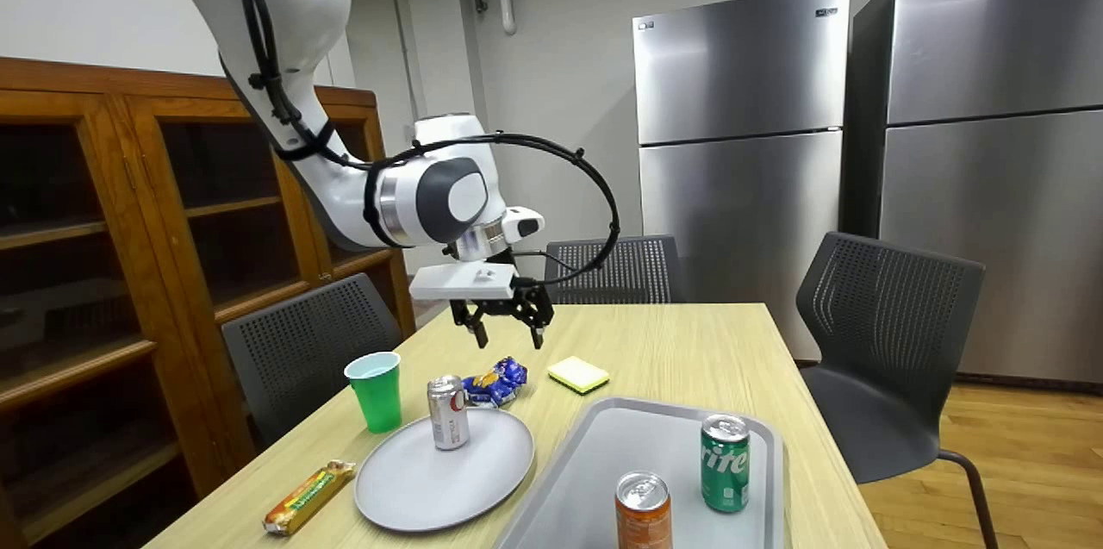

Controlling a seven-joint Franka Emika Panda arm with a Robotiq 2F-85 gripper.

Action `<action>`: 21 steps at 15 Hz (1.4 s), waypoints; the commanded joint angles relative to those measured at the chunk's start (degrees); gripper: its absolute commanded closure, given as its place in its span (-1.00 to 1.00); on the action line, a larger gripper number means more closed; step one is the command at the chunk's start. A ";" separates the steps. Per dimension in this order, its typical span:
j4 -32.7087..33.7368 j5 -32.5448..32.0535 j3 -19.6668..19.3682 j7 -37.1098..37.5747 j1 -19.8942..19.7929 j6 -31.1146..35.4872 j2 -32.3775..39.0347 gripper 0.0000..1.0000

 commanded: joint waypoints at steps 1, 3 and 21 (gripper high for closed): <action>0.91 -0.17 -0.98 2.29 -1.96 -1.94 -0.37 -1.00; 1.13 0.30 -1.61 2.34 -3.03 -2.29 -0.16 -1.00; 8.47 3.91 -9.07 5.79 -10.99 -10.24 5.53 -1.00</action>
